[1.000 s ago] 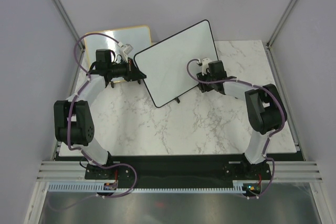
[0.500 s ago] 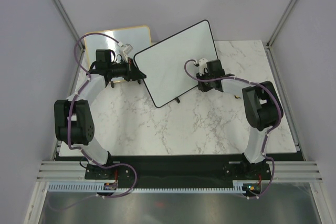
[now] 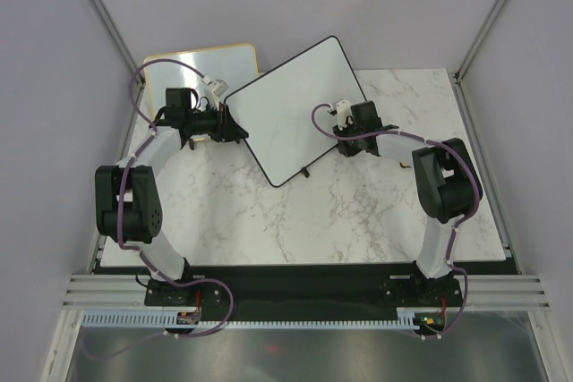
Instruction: Erase the whiteboard
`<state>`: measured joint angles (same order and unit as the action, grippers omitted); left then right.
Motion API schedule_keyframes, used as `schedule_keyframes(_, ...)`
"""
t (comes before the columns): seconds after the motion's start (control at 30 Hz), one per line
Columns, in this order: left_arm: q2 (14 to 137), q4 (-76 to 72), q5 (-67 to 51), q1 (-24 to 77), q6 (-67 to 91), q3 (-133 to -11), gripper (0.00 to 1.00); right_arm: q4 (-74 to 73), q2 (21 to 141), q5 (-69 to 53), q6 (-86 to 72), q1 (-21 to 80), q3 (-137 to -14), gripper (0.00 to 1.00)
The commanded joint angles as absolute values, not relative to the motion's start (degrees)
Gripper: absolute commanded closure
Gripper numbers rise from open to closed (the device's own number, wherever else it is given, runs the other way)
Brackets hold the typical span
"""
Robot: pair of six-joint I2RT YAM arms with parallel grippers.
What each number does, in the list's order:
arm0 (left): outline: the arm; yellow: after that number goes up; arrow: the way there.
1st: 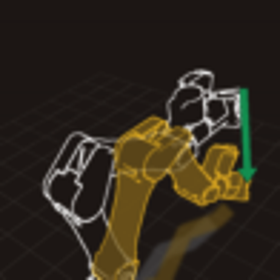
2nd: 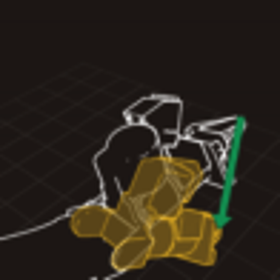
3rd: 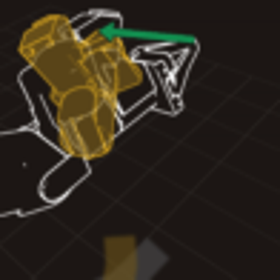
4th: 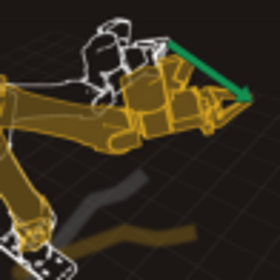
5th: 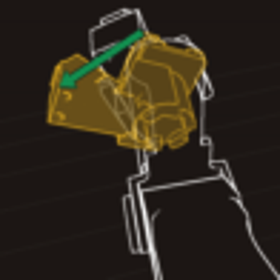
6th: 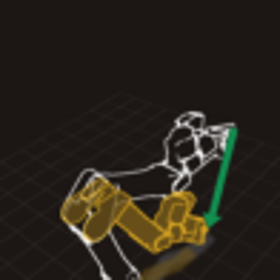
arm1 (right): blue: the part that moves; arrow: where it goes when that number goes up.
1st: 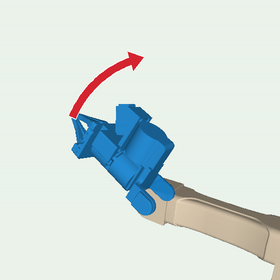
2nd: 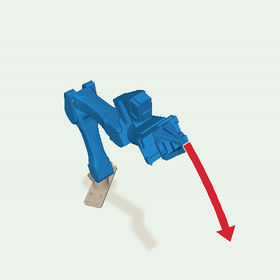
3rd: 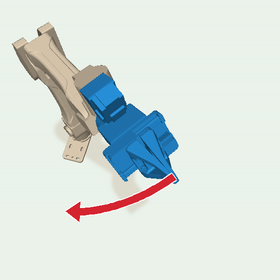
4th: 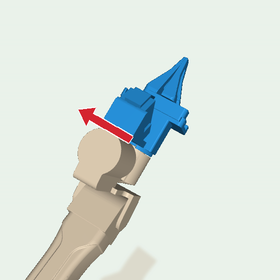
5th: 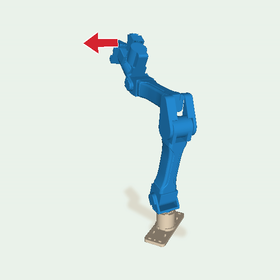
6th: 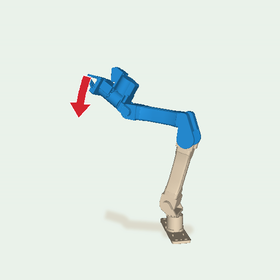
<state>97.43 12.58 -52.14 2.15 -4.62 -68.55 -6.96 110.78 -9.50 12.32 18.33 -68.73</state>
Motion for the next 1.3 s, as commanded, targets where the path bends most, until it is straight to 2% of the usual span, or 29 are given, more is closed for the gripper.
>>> schedule_keyframes(0.0,98.0,14.2,-51.4,2.8,-10.3,-67.9,0.70,-8.8,111.6,-9.1,13.1,19.0,-70.0,1.00)
schedule_keyframes(0.13,97.7,14.0,-51.5,2.8,-10.6,-67.6,0.69,-9.0,111.9,-9.0,13.2,19.1,-70.0,1.00)
schedule_keyframes(0.37,96.9,13.9,-50.9,2.8,-11.7,-66.9,0.51,-9.3,112.2,-7.6,13.4,19.6,-70.0,1.00)
schedule_keyframes(0.8,93.6,13.6,-49.5,2.8,-12.8,-65.5,0.37,-10.2,112.0,-5.5,13.4,21.1,-68.2,1.00)
schedule_keyframes(0.87,92.7,13.7,-48.7,2.8,-13.3,-65.2,0.29,-10.4,111.5,-5.1,13.3,21.4,-67.4,1.00)
schedule_keyframes(0.9,92.6,13.6,-48.5,2.8,-13.3,-65.1,0.28,-10.4,111.4,-4.9,13.2,21.5,-67.2,1.00)
schedule_keyframes(0.97,91.9,13.6,-47.5,2.8,-13.4,-65.0,0.19,-10.5,110.9,-4.8,12.9,21.7,-66.7,1.00)
schedule_keyframes(1.27,91.1,13.5,-45.7,2.8,-13.8,-64.3,0.17,-11.7,110.2,-4.8,12.7,22.9,-65.8,1.00)
